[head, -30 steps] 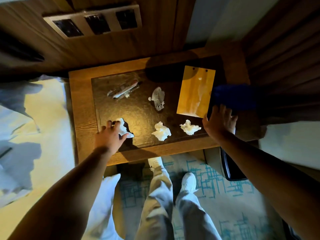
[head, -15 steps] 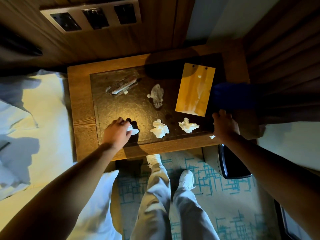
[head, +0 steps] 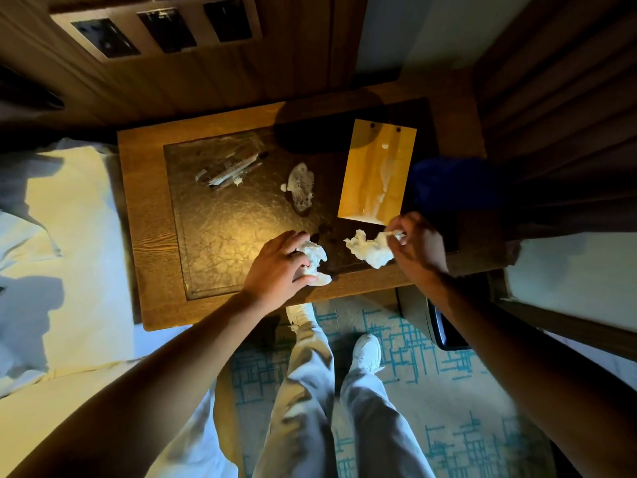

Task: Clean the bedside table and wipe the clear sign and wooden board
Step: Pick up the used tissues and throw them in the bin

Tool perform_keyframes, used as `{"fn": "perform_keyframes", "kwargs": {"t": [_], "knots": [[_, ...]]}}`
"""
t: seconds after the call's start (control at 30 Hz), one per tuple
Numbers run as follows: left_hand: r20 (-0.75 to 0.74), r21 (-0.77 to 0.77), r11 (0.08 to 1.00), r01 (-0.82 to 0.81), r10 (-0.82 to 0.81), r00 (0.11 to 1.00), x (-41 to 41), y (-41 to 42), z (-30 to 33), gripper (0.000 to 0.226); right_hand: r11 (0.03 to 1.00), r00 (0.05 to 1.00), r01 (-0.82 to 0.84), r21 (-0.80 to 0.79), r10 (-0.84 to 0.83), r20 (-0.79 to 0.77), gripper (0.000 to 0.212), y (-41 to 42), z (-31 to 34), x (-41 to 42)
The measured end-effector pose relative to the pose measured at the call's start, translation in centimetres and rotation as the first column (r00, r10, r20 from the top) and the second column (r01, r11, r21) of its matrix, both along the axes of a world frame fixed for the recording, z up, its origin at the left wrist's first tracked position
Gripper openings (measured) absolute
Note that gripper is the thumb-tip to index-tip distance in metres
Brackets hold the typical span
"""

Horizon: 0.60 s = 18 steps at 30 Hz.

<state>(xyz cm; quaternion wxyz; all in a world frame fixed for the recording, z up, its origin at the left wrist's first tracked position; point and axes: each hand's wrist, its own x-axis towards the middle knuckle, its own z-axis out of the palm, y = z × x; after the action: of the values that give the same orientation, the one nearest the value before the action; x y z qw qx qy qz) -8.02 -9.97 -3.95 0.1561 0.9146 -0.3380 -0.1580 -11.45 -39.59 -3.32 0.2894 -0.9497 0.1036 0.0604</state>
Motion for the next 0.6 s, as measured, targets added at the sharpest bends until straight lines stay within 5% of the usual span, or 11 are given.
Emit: {"fn": "perform_keyframes", "kwargs": {"t": [0.13, 0.3, 0.4, 0.6], "knots": [[-0.034, 0.105, 0.991, 0.089, -0.086, 0.996, -0.5, 0.1, -1.2, 0.028, 0.997, 0.999, 0.021, 0.069, -0.023, 0.032, 0.010, 3.1, -1.8, -0.6], [-0.060, 0.208, 0.978, 0.004, 0.008, 0.998, -0.2, 0.4, -1.2, 0.026, 0.994, 0.994, -0.110, -0.009, 0.110, -0.027, 0.033, 4.2, -3.1, -1.7], [-0.093, 0.219, 0.974, -0.065, 0.087, 0.992, -0.3, 0.3, -0.9, 0.047, 0.957, 0.961, -0.264, -0.120, 0.249, -0.123, 0.044, 3.7, -3.5, -2.4], [-0.105, 0.304, 0.942, -0.140, 0.179, 0.978, -0.3, 1.0, -1.1, 0.052, 0.904, 0.939, -0.324, -0.279, 0.272, -0.208, 0.054, 3.1, -3.7, -2.9]]}}
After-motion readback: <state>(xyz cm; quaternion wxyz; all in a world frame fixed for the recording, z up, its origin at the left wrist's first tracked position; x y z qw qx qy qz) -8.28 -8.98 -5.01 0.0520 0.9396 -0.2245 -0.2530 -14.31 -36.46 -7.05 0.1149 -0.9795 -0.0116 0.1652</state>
